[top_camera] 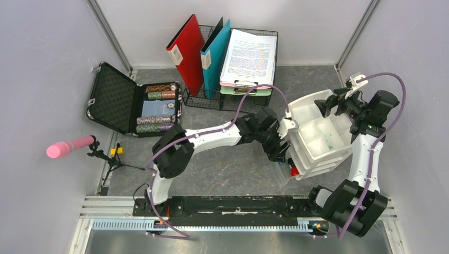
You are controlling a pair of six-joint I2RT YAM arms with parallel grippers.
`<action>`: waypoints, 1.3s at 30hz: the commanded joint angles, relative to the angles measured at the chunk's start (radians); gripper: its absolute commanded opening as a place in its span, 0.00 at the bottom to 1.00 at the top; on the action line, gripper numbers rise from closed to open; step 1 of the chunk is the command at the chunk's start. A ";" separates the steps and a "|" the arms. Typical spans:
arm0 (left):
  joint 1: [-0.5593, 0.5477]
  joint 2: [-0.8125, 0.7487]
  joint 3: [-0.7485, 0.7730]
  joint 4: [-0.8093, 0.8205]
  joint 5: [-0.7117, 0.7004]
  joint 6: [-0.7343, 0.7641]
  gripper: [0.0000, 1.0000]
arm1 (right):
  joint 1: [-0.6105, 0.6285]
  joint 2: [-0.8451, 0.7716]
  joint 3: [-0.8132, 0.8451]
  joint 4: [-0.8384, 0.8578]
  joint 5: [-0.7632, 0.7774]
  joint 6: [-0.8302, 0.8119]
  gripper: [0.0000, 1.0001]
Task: Organize the desk
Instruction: Place the stationery in the drawer.
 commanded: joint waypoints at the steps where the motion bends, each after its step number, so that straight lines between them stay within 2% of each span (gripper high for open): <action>1: 0.001 0.039 0.008 0.080 0.045 -0.096 0.81 | -0.009 0.071 -0.087 -0.244 0.046 0.001 0.98; 12: 0.001 0.061 -0.013 0.096 0.031 -0.110 0.81 | -0.009 0.075 -0.087 -0.244 0.046 0.002 0.98; 21: 0.016 -0.055 -0.208 0.275 -0.009 -0.137 0.80 | -0.011 0.081 -0.087 -0.246 0.043 0.002 0.98; 24: 0.022 -0.067 -0.233 0.297 -0.018 -0.131 0.80 | -0.011 0.084 -0.087 -0.246 0.043 0.001 0.98; 39: 0.013 -0.017 -0.172 0.270 0.106 -0.134 0.79 | -0.011 0.093 -0.087 -0.247 0.050 -0.001 0.98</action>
